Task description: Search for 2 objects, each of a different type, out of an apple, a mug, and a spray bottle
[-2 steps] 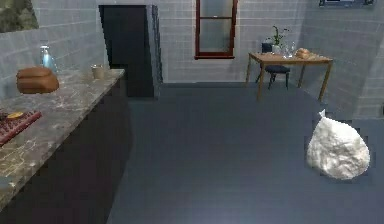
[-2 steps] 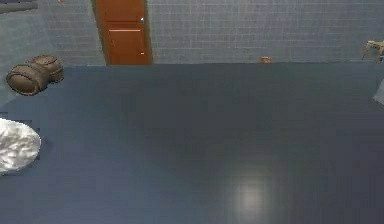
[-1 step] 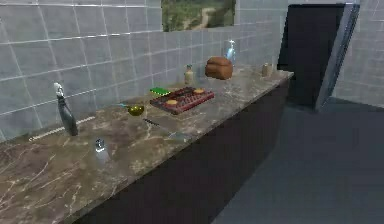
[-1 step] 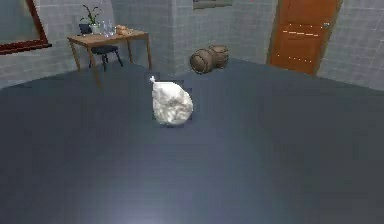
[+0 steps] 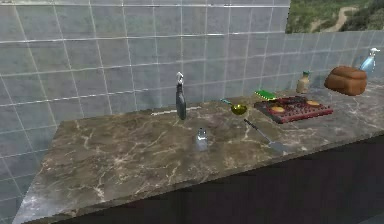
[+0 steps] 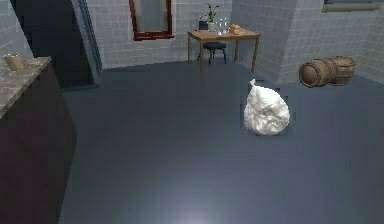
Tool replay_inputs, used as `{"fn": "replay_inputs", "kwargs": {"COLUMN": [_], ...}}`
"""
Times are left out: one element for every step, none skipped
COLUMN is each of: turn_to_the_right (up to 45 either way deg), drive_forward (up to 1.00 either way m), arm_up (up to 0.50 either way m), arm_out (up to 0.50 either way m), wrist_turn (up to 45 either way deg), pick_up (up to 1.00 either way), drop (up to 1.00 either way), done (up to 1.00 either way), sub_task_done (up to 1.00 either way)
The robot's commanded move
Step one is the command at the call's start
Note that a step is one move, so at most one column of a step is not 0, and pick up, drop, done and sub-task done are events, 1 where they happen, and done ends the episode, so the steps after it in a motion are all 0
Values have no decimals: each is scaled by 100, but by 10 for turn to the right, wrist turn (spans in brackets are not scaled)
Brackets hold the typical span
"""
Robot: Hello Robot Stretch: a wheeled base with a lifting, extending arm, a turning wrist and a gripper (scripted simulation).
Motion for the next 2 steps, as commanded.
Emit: {"fn": "replay_inputs", "kwargs": {"turn_to_the_right": [0,450], "drive_forward": [0,0], "arm_up": [0,0], "arm_out": [0,0], "wrist_turn": [0,0], "pick_up": [0,0], "drop": [0,0], "done": [0,0], "sub_task_done": [100,0]}}
